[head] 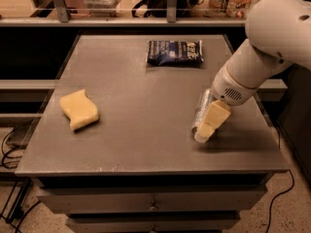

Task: Move redbull can near sponge

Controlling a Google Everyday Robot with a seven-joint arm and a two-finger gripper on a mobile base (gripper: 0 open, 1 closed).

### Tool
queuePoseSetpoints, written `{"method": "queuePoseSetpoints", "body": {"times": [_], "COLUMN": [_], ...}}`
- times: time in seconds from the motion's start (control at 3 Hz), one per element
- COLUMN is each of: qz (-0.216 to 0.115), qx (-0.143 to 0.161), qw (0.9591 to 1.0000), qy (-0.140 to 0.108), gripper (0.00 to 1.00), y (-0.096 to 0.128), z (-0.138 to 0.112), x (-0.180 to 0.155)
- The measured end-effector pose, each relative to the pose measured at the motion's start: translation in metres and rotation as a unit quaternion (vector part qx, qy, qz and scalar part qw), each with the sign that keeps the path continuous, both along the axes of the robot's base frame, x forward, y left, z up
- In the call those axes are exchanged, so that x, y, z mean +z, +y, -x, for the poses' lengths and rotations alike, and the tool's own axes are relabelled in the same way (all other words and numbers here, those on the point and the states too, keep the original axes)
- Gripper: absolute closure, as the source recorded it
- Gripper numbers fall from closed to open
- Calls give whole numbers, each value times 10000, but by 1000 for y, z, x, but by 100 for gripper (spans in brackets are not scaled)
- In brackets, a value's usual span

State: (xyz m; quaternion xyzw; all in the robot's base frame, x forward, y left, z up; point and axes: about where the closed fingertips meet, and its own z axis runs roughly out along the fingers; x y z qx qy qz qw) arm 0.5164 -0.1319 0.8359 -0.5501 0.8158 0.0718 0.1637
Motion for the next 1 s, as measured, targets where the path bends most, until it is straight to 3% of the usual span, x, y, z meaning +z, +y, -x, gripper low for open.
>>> {"method": "queuePoseSetpoints", "body": {"times": [0.33,0.67,1.0], "qz": [135,243,303], "qx": [57,205,482], "qw": [9999,9995,9975], "qy": [57,-78,-429], "gripper": [23,45,69], "y": [5,10,23], "z": [2,5,7], "x": [-6,7,38]}}
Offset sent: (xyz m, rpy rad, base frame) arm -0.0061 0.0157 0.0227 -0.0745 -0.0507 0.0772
